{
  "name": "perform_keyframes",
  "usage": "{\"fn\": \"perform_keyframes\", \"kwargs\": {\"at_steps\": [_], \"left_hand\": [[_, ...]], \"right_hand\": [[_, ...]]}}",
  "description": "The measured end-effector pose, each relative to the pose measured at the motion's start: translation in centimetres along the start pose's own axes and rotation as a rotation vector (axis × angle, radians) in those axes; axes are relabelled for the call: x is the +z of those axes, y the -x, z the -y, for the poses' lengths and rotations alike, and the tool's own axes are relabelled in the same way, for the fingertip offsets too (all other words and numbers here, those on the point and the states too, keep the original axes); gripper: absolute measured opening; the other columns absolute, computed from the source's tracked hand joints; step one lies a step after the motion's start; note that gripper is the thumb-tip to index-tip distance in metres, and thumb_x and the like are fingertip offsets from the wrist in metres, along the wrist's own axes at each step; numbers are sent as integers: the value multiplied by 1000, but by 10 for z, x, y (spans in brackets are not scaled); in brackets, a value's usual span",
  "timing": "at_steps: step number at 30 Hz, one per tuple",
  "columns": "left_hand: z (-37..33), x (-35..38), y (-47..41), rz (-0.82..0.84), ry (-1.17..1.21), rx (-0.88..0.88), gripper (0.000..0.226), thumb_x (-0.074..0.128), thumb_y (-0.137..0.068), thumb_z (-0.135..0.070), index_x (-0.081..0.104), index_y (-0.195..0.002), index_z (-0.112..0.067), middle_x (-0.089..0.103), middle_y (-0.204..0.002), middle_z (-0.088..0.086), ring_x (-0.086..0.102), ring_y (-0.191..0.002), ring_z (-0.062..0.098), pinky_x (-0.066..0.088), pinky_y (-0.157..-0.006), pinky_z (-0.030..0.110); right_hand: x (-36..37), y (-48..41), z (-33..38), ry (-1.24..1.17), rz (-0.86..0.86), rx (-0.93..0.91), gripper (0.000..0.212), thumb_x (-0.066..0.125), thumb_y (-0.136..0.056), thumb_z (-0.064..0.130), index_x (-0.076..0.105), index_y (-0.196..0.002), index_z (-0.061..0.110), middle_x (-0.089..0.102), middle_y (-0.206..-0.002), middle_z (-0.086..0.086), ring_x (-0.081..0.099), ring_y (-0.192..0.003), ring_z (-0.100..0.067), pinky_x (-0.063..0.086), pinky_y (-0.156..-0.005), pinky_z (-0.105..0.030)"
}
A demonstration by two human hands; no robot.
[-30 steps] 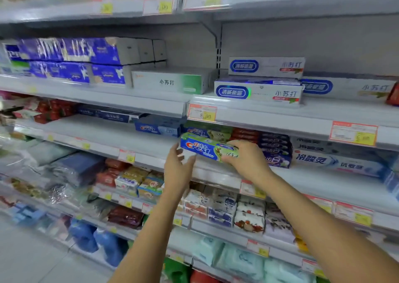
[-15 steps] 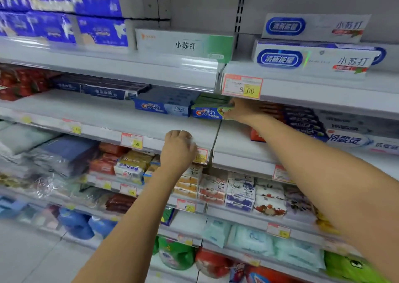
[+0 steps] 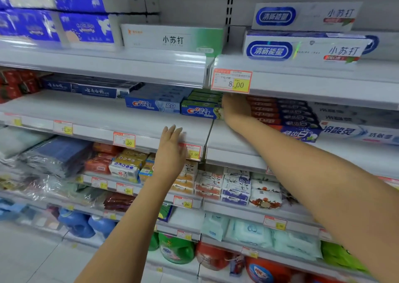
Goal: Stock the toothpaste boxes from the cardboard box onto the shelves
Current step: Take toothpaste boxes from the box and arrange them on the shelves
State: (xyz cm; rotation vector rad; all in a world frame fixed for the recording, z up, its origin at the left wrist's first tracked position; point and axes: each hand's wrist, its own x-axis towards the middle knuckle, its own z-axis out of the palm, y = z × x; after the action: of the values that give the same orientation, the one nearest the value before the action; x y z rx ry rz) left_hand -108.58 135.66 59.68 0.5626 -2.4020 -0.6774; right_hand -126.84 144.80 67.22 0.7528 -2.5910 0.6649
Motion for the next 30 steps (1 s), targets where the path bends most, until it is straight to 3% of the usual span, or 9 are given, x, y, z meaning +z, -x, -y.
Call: {"fn": "perform_keyframes", "kwargs": {"at_steps": [2,4,8,11,14,18,22,26,30], "left_hand": [[-7,2,16,-48,49,-11,54,50,-96,-10,32,-147,-14,20,-158,1,25,-142,12,32,-107,25],[-16,8,40,-139,160,43,50,52,-96,-12,38,-144,-17,32,-152,0,41,-125,2,39,-97,21],[-26,38,103,-79,383,15,9,56,-95,-23,59,-102,-18,62,-99,-9,58,-91,-1,51,-78,22],[-27,78,152,11,364,-33,32,60,-92,-28,51,-67,-11,52,-74,-5,53,-73,2,41,-62,15],[-26,126,200,164,336,-114,40,64,-89,-29,46,-60,-8,47,-65,0,47,-65,8,32,-59,13],[-25,193,261,324,319,-233,44,68,-84,-26,38,-53,-21,45,-61,-1,41,-63,9,32,-61,24],[-14,266,313,672,223,-392,29,72,-80,-20,49,-63,-15,56,-82,9,52,-80,22,43,-75,33],[6,342,348,945,105,-449,11,67,-84,-17,59,-85,-9,60,-99,13,51,-87,20,38,-79,24],[37,419,382,981,57,-497,13,66,-86,-19,54,-81,-17,56,-96,1,50,-85,13,38,-75,19]], "right_hand": [[-16,20,4,-1,119,-55,8,44,-94,15,51,-98,12,58,-110,-12,56,-95,-27,42,-73,-31],[-35,48,2,-47,122,-175,13,54,-91,17,54,-100,9,60,-100,-10,57,-90,-27,45,-68,-32],[-64,131,-23,-154,165,-245,22,55,-92,35,50,-84,16,51,-68,7,52,-71,-19,42,-64,-33],[-54,192,-68,-126,405,-198,38,53,-92,44,40,-64,22,48,-60,5,50,-64,-19,42,-62,-34],[-22,252,-123,-4,631,-189,47,48,-94,48,32,-58,22,40,-55,2,42,-58,-19,32,-55,-34],[26,323,-198,84,886,-5,48,47,-96,44,36,-58,17,37,-57,0,36,-55,-17,21,-47,-30],[71,381,-277,80,1003,198,18,57,-90,22,46,-77,17,50,-76,1,48,-68,-14,36,-60,-28],[137,445,-361,156,1112,303,15,63,-85,19,49,-79,18,54,-81,2,58,-79,-17,42,-66,-25],[205,505,-441,120,1145,469,21,59,-89,9,45,-78,20,47,-78,6,48,-71,-7,28,-52,-15]]}}
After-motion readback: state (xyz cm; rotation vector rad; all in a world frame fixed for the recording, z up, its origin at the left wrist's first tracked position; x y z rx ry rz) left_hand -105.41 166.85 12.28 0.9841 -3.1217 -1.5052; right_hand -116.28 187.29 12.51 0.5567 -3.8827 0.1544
